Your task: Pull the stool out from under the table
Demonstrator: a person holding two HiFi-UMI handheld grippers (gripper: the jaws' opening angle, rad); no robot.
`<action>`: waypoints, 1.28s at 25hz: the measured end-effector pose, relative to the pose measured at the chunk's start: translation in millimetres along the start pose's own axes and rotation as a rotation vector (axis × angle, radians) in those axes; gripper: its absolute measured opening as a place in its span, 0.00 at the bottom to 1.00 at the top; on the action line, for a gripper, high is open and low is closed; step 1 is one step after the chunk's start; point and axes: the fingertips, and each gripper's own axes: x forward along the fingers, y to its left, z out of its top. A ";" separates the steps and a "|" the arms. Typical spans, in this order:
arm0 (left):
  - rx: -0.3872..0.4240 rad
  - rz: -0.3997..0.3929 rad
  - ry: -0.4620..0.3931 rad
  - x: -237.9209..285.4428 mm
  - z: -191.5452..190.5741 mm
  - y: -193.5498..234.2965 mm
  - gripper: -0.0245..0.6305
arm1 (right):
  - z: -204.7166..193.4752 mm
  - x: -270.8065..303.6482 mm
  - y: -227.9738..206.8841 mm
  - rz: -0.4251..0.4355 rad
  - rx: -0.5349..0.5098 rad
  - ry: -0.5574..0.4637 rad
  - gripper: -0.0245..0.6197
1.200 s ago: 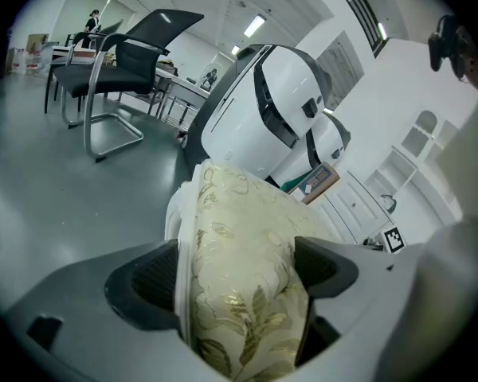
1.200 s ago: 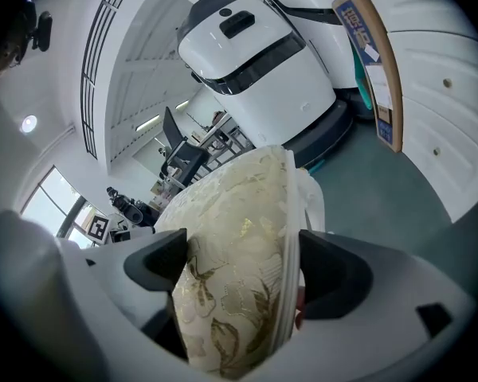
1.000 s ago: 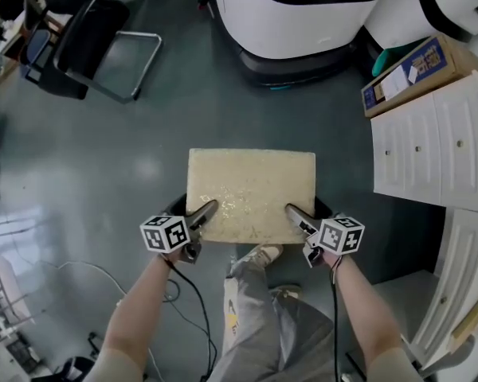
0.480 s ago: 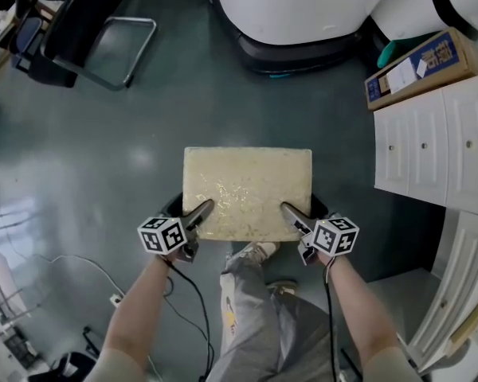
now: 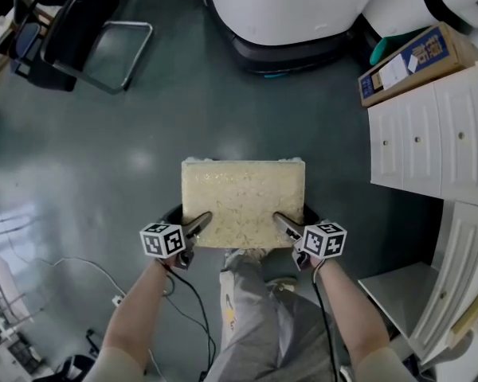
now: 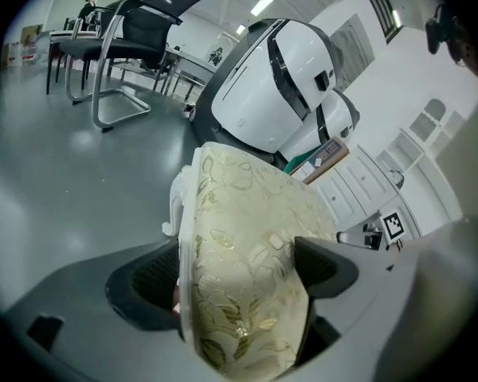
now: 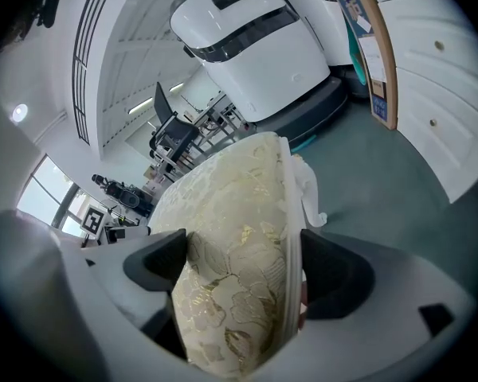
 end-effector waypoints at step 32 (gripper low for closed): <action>0.581 -0.144 -0.163 -86.6 133.0 -389.1 0.17 | 141.9 -380.4 103.0 -0.453 -0.196 -0.546 0.11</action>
